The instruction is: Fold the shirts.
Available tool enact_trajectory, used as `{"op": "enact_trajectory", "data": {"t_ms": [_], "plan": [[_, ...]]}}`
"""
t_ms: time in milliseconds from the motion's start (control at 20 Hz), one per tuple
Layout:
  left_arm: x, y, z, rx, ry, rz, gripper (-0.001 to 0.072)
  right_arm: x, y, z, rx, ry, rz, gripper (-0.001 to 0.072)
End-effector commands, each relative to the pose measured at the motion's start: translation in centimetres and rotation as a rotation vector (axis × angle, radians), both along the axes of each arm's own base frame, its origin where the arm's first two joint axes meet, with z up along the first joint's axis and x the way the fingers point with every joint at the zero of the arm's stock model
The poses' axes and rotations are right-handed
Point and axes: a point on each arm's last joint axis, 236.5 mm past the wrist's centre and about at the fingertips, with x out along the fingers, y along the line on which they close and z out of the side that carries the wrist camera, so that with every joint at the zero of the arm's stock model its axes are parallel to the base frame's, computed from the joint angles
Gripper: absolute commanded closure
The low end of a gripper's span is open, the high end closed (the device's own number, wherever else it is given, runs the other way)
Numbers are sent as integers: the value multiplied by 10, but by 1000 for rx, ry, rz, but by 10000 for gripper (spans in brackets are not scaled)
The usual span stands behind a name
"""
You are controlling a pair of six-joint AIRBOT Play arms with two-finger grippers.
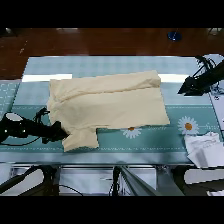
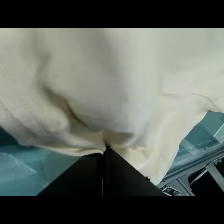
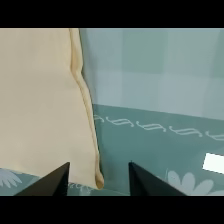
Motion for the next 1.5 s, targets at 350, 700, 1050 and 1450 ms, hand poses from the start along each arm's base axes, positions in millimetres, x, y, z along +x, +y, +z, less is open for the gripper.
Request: {"op": "enact_trajectory", "data": {"t_ms": [350, 700, 1050, 1450], "plan": [[7, 24, -10, 110, -88, -64, 683, -95, 20, -39, 301, 122, -154, 219], [7, 24, -10, 109, -95, -75, 683, -114, 42, -85, 291, 160, -201, 219], [7, 23, -10, 106, -105, -85, 683, -83, 68, -106, 157, 96, -194, 229], [44, 24, 34, 90, -255, -120, 684, -53, 91, -59, 139, -98, -132, 688]]}}
